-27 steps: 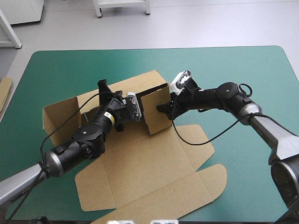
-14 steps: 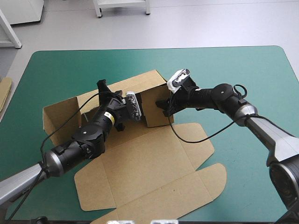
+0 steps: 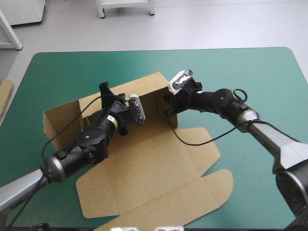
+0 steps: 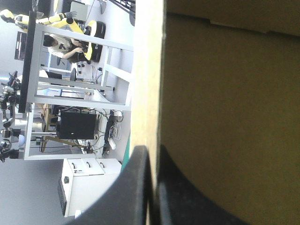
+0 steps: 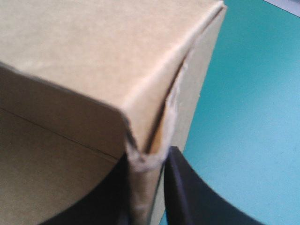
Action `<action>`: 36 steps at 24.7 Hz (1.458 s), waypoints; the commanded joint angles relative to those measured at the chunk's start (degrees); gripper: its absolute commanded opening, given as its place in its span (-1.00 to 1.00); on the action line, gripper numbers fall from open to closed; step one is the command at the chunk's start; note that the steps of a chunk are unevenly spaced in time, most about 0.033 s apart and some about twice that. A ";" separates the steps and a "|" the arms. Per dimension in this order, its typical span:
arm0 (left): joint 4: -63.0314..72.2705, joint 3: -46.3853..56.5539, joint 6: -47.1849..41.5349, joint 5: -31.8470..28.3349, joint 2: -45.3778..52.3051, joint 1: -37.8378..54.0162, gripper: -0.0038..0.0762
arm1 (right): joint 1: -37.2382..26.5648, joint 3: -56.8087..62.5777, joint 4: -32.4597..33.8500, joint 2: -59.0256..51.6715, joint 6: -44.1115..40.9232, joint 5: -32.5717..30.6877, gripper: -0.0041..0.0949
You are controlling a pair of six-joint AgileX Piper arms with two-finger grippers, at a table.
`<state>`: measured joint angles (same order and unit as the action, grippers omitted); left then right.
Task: Fold the box
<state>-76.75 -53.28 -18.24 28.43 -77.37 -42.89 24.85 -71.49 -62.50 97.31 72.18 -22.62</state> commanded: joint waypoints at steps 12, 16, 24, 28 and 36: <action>0.99 -1.35 -2.07 -3.75 1.38 -0.13 -0.37 | 0.70 -1.87 -1.88 -2.96 -2.74 -1.36 -0.92; 0.99 -1.59 -2.91 -3.52 1.62 -1.07 -0.02 | 0.70 -1.87 -1.88 -2.96 -3.62 -0.12 -0.92; 1.20 -3.35 -5.85 -2.72 4.18 -6.40 0.03 | 0.70 -1.87 -1.88 -2.86 -5.58 4.01 -0.92; 1.43 -4.13 -7.56 0.51 5.26 -9.94 0.03 | 0.70 -1.87 -1.88 -2.86 -5.98 5.08 -0.92; 12.76 -8.66 -8.73 8.70 7.44 -16.76 0.03 | 0.58 -1.87 -1.06 -2.86 -9.71 6.96 -0.92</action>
<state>-67.71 -58.18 -26.15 34.63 -72.25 -57.76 25.46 -71.49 -62.22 97.31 64.97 -17.18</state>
